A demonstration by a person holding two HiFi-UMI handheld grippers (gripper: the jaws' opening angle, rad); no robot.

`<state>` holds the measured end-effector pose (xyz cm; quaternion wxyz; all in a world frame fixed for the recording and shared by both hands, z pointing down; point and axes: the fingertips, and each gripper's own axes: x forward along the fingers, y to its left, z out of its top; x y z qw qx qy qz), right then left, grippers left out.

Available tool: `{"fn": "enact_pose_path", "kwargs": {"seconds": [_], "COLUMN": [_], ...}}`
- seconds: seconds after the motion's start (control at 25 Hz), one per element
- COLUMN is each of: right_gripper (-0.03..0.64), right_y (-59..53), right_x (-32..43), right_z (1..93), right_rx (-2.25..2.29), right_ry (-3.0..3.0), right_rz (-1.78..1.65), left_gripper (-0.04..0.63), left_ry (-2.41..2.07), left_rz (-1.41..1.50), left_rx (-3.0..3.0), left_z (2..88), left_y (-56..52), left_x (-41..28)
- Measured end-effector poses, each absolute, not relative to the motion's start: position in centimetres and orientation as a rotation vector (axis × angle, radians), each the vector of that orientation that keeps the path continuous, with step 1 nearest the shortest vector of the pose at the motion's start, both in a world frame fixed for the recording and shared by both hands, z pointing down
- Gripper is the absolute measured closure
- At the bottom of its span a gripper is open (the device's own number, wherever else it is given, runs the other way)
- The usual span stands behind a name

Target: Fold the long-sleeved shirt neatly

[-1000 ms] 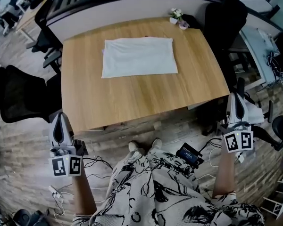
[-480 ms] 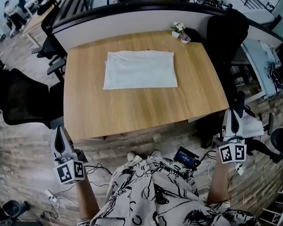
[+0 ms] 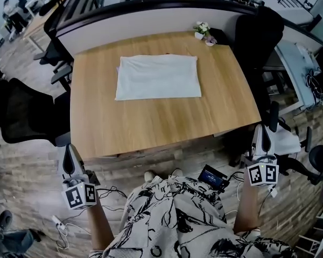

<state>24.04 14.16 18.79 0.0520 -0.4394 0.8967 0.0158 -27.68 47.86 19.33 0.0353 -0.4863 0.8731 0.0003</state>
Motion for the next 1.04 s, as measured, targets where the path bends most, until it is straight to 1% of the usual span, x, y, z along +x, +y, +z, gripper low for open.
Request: {"fn": "enact_pose_path", "kwargs": {"seconds": [0.24,1.04], "right_gripper": [0.611,0.611], "right_y": [14.3,15.0], "right_x": [23.6,21.9], "right_z": [18.7,18.1], "right_rx": [-1.347,-1.307], "right_ry": [2.74,2.788], "right_rz": [0.055,0.078], "left_gripper": [0.594,0.592], "left_ry": [2.635,2.638], "left_rz": [-0.022,-0.048], "left_rx": [-1.55,-1.53], "left_z": [19.1,18.3], "left_y": [46.5,48.5], "left_x": [-26.7,-26.5]}}
